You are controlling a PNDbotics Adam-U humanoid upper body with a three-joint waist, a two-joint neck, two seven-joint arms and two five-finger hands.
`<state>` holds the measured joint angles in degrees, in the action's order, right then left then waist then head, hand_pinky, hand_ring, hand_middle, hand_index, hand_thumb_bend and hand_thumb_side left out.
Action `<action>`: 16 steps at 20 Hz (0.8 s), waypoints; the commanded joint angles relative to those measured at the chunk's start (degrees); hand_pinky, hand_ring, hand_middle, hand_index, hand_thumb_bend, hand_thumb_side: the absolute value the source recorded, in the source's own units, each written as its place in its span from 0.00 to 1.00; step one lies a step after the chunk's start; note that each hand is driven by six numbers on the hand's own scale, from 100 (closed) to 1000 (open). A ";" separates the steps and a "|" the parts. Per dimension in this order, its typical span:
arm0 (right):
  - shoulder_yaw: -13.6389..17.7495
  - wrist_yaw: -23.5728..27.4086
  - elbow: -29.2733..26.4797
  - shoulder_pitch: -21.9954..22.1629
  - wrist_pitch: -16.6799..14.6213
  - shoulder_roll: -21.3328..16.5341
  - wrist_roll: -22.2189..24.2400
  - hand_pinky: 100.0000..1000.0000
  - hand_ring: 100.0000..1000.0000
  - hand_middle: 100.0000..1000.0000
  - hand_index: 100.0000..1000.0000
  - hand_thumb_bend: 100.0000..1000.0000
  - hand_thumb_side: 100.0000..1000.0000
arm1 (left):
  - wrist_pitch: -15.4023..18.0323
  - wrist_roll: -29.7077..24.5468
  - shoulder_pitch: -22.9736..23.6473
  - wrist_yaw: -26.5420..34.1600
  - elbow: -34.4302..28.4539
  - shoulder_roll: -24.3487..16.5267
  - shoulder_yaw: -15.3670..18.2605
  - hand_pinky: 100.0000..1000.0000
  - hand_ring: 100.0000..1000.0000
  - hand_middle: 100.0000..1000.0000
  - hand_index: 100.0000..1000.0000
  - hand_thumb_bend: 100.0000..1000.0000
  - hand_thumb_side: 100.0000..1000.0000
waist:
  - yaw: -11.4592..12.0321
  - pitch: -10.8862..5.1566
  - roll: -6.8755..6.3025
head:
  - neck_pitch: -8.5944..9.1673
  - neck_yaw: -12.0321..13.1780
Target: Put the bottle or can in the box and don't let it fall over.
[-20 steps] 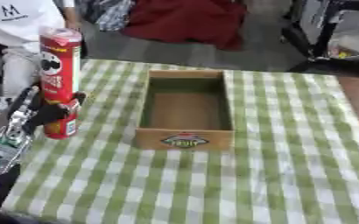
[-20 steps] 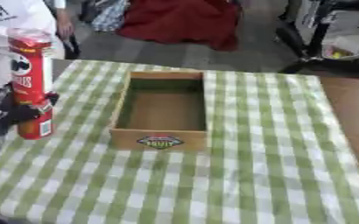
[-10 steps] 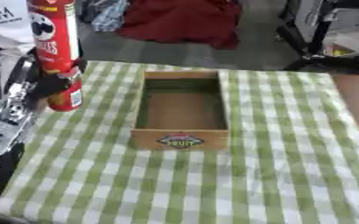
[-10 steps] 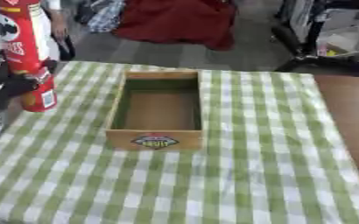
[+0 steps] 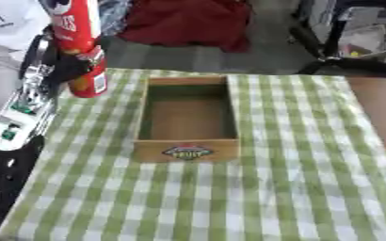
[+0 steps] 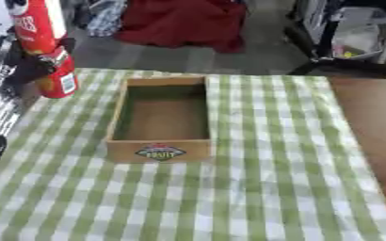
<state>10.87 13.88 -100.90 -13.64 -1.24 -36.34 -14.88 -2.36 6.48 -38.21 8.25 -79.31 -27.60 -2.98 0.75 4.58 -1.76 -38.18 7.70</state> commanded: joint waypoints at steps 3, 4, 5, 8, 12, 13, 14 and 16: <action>0.21 0.22 -1.29 -1.21 -0.06 -1.53 0.23 0.82 0.74 0.74 0.81 0.00 0.68 | -0.54 0.17 -3.91 -1.38 1.32 0.80 -0.63 0.83 0.36 0.38 0.42 0.00 0.09 | -0.26 -0.85 -0.07 | 0.40 0.04; 0.17 0.24 -1.30 -1.28 -0.05 -1.50 0.26 0.82 0.74 0.74 0.81 0.00 0.68 | -0.43 0.23 -4.48 -1.48 1.71 1.30 -0.80 0.83 0.36 0.37 0.41 0.00 0.09 | -0.31 -0.83 -0.07 | 0.45 0.04; 0.14 0.25 -1.31 -1.34 -0.03 -1.48 0.29 0.82 0.74 0.74 0.81 0.00 0.68 | -0.29 0.26 -4.96 -1.53 2.04 1.74 -0.97 0.83 0.36 0.37 0.41 0.00 0.09 | -0.35 -0.81 -0.08 | 0.47 0.00; -0.01 0.28 -1.31 -1.58 0.04 -1.34 0.41 0.82 0.74 0.74 0.81 0.00 0.68 | 0.06 0.24 -6.49 -1.88 2.89 3.71 -1.66 0.82 0.36 0.37 0.41 0.00 0.10 | -0.53 -0.72 -0.02 | 0.50 -0.03; -0.19 0.33 -1.32 -1.91 0.11 -1.14 0.60 0.82 0.74 0.74 0.81 0.00 0.68 | 0.20 0.35 -7.98 -3.01 4.40 6.64 -2.66 0.82 0.37 0.36 0.40 0.00 0.12 | -0.75 -0.61 0.03 | 0.61 0.21; -0.23 0.34 -1.33 -1.99 0.14 -1.09 0.65 0.82 0.74 0.74 0.81 0.00 0.68 | 0.26 0.40 -8.23 -3.30 4.82 7.31 -2.90 0.82 0.37 0.36 0.40 0.00 0.12 | -0.81 -0.58 0.03 | 0.67 0.26; -0.29 0.36 -1.35 -2.10 0.15 -1.03 0.70 0.82 0.74 0.74 0.81 0.00 0.69 | 0.33 0.44 -8.45 -3.64 5.27 8.05 -3.14 0.82 0.37 0.36 0.40 0.00 0.13 | -0.89 -0.53 0.03 | 0.73 0.31; -0.38 0.41 -1.40 -2.35 0.18 -0.91 0.80 0.82 0.74 0.74 0.81 0.00 0.68 | 0.49 0.57 -8.82 -4.28 6.26 9.49 -3.57 0.81 0.36 0.36 0.40 0.00 0.14 | -1.06 -0.44 0.05 | 0.85 0.41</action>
<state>10.19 13.93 -101.03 -15.15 -0.91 -36.06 -14.41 -2.22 6.94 -45.43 4.43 -72.81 -18.09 -6.47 -0.31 4.68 -1.93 -38.10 7.92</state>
